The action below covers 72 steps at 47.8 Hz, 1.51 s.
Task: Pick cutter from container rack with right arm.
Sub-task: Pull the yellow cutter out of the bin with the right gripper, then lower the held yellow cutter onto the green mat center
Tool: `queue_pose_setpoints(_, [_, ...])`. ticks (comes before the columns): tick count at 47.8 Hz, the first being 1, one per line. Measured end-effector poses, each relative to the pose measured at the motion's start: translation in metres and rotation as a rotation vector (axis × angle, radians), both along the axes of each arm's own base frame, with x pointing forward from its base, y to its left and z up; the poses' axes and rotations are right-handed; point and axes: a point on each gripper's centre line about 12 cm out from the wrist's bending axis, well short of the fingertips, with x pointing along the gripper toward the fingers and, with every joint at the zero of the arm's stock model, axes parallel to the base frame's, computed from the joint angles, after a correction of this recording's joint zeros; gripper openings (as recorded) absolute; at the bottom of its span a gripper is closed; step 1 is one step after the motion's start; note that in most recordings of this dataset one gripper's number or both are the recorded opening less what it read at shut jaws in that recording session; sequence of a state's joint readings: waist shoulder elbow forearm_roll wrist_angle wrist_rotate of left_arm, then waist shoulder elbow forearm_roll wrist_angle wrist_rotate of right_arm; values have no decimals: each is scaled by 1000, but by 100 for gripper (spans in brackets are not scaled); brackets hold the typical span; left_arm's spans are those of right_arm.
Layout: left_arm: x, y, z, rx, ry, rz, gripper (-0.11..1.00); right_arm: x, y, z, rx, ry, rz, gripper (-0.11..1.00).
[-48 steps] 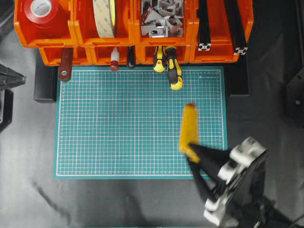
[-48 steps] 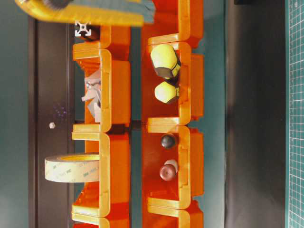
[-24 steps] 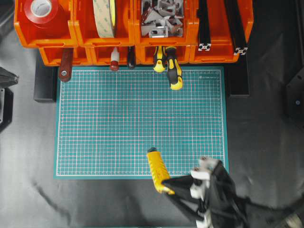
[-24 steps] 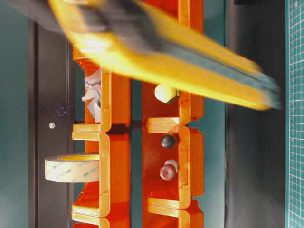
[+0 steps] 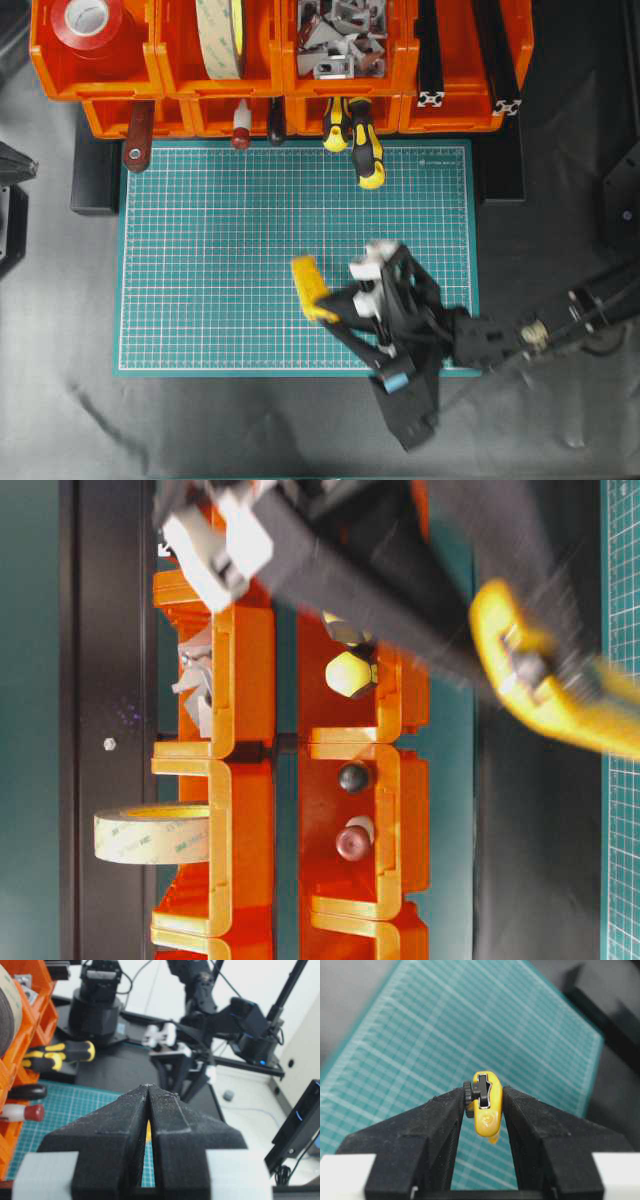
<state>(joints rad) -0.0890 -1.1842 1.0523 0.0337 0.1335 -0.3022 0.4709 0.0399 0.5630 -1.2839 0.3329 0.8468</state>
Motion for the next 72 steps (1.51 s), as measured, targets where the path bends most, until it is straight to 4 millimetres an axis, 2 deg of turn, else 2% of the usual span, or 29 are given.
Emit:
queue_pose_setpoints(11, [-1,5,-7,9,61,28,1,13,-16,2,-40,-24,2,26])
queue_pose_setpoints(28, [-4,16,-5,25,54,99,1,26,-34,-25,-35,32,-9,26])
queue_pose_setpoints(40, [-5,16,-3,31,48,99,1,29,-30,-33,10,49,17,26])
queue_pose_setpoints(61, [-5,16,-3,28,47,99,1,8,-31,-59,94,121,-11,26])
queue_pose_setpoints(72, [-5,16,-3,28,47,99,1,4,-31,-63,116,132,-5,26])
